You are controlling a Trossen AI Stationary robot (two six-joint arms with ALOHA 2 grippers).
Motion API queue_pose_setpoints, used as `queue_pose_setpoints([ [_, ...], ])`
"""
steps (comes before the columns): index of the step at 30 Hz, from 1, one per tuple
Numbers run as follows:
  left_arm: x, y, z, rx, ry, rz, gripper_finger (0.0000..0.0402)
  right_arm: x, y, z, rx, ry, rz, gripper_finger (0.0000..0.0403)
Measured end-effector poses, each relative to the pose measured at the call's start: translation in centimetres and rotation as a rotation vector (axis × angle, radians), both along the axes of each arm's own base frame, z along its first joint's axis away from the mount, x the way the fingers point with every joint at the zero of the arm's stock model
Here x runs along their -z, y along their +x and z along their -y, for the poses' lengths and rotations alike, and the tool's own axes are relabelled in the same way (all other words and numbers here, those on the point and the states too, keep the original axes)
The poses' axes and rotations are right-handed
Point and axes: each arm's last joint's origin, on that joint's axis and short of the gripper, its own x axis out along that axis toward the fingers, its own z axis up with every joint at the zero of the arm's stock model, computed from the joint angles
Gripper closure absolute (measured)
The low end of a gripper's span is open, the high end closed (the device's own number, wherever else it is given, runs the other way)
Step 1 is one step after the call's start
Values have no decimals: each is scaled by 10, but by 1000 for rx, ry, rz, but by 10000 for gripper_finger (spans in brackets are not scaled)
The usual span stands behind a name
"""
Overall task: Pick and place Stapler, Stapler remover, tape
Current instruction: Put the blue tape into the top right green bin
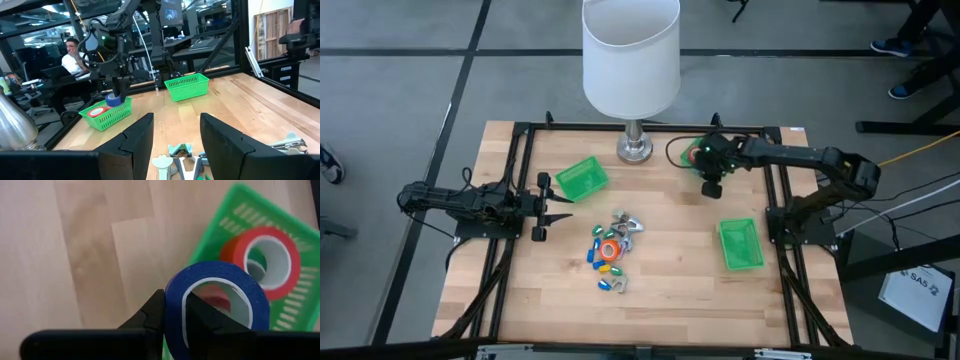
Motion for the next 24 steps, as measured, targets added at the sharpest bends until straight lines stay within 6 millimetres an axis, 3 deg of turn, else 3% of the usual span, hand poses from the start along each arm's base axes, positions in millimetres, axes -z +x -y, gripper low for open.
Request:
queue_pose_setpoints([
  [15, 0, 0, 0, -1, 0, 0, 245, -1, -20, 28, 81, -1, -7, 346],
  [24, 0, 0, 0, 0, 0, 0, 245, -1, -20, 29, 97, -8, -12, 292],
])
